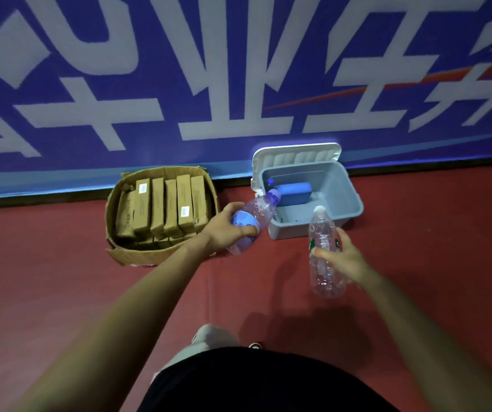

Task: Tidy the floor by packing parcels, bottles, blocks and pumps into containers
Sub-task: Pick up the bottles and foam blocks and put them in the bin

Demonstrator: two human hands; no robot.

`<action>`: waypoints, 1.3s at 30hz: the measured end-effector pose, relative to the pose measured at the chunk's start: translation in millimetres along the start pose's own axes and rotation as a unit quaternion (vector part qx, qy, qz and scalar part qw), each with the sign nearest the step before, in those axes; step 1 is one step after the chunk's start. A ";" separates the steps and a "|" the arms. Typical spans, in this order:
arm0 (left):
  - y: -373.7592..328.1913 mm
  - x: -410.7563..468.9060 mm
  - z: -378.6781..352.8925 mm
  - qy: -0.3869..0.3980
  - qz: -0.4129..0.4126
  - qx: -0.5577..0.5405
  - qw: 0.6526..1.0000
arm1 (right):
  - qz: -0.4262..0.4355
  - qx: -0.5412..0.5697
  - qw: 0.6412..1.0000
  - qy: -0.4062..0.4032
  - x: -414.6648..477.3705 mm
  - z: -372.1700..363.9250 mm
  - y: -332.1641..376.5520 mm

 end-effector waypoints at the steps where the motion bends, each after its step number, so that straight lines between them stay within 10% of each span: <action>1: -7.7 12.0 -7.8 0.013 -0.001 0.011 1.000 | -0.003 0.009 1.000 -0.002 10.2 7.1 -0.7; 28: -114.5 411.5 -115.0 0.132 0.164 0.046 0.977 | -0.193 0.030 0.978 -0.077 349.7 154.7 39.1; 39: -97.1 491.5 -148.2 0.081 0.261 0.020 0.962 | -0.218 0.029 0.975 0.037 500.4 166.2 11.9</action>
Point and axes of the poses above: each hand's wrist, its own x-axis towards the middle knuckle, its own z-axis out of the back of the hand, y = z × x, the point moved 6 cm from there along x, towards the middle knuckle, and after that the axes turned 2 degrees about -x, right-handed, at the moved point
